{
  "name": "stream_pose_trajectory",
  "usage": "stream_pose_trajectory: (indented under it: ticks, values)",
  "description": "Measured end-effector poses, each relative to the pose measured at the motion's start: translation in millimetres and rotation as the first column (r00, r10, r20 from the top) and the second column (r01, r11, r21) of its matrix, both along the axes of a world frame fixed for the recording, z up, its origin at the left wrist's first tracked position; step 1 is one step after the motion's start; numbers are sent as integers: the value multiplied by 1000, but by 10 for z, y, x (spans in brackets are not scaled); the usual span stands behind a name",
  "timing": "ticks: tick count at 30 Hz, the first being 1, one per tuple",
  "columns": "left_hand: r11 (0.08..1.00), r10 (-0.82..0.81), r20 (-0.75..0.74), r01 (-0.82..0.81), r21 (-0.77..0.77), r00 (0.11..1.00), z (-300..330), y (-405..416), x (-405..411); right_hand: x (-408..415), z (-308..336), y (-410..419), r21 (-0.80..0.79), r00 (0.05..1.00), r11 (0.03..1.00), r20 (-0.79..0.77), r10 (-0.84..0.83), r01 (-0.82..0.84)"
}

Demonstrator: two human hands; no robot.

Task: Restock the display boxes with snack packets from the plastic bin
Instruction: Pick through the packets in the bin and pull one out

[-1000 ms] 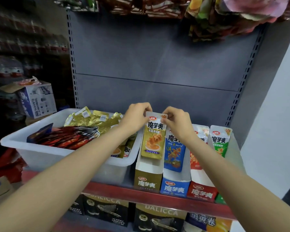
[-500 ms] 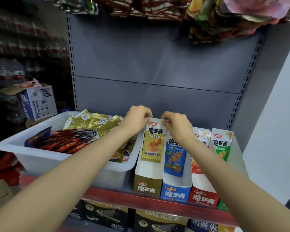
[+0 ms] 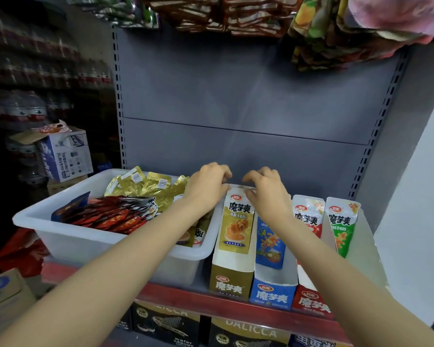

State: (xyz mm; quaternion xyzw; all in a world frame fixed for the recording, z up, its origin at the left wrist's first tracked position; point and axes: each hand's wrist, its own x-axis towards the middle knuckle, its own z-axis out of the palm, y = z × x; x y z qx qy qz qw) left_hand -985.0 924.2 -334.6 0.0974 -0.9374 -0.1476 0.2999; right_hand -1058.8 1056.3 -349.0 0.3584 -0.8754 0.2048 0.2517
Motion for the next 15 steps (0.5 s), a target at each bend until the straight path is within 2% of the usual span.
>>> stream_pose_trajectory:
  ticks: [5, 7, 11, 13, 15]
  values:
    - [998, -1, -87, 6, 64, 996, -35, -236, 530, 417, 34, -278, -113, 975, 976, 95, 200, -189]
    - [997, 44, -72, -39, 62, 996, -53, -432, 793, 589, 44, -462, -130, 949, 959, 165, 270, -250]
    - [964, 251, 25, -247, -99, 968, -22, -1025, 1311, 936, 52, -899, -142, 895, 934, 271, 354, -326]
    - [906, 415, 138, -395, -153, 899, 18, -1345, 1537, 1130, 59, -1139, -145, 853, 912, 322, 410, -384]
    - [876, 481, 300, -468, -119, 824, 44, -1600, 1736, 1320, 62, -1393, -120, 806, 884, 370, 462, -451]
